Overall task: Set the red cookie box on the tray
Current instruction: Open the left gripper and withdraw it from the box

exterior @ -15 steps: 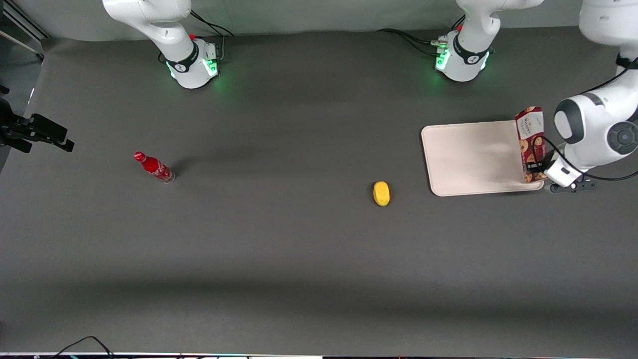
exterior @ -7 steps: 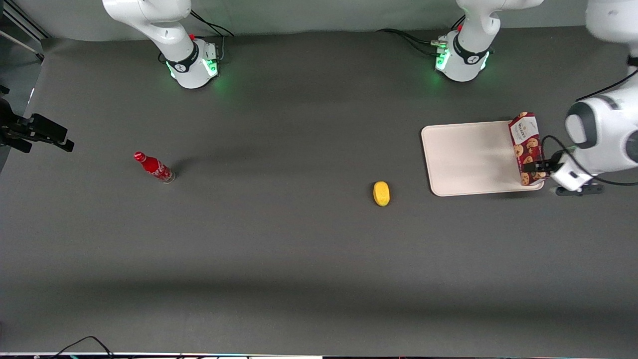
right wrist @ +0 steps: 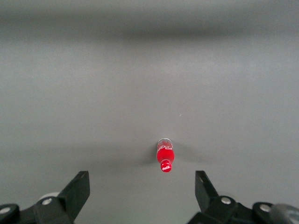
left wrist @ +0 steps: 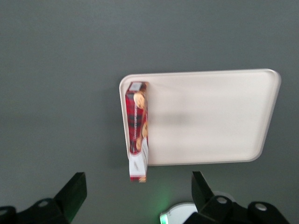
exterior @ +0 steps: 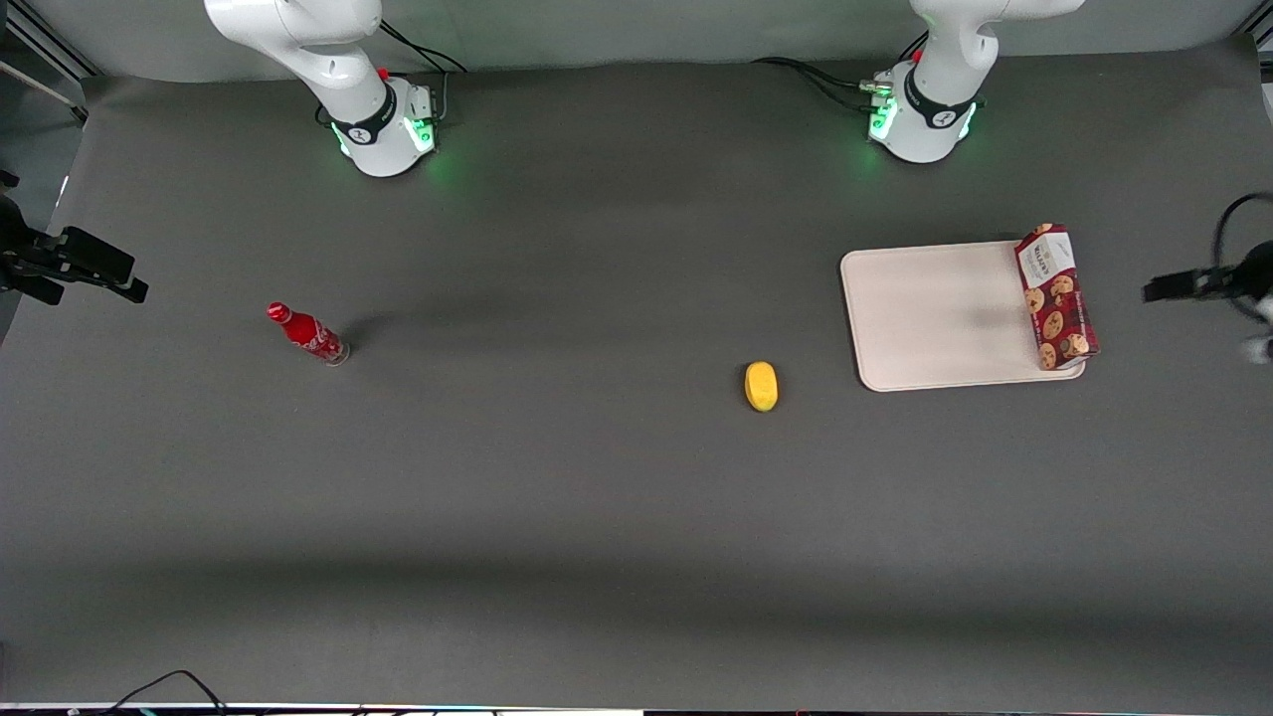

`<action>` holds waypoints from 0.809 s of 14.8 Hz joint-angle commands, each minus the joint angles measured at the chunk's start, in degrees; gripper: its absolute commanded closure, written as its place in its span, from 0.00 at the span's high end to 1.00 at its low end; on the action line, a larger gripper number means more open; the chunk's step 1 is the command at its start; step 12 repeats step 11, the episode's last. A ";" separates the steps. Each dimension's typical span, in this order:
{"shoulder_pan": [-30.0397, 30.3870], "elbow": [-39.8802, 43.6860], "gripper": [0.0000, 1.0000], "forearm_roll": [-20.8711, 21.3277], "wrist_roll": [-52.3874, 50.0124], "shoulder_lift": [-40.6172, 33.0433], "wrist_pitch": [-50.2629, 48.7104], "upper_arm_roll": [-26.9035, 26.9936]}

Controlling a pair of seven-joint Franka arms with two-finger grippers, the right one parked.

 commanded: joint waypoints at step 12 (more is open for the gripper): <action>-0.24 16.56 1.00 0.08 -4.27 -5.70 -19.19 -12.60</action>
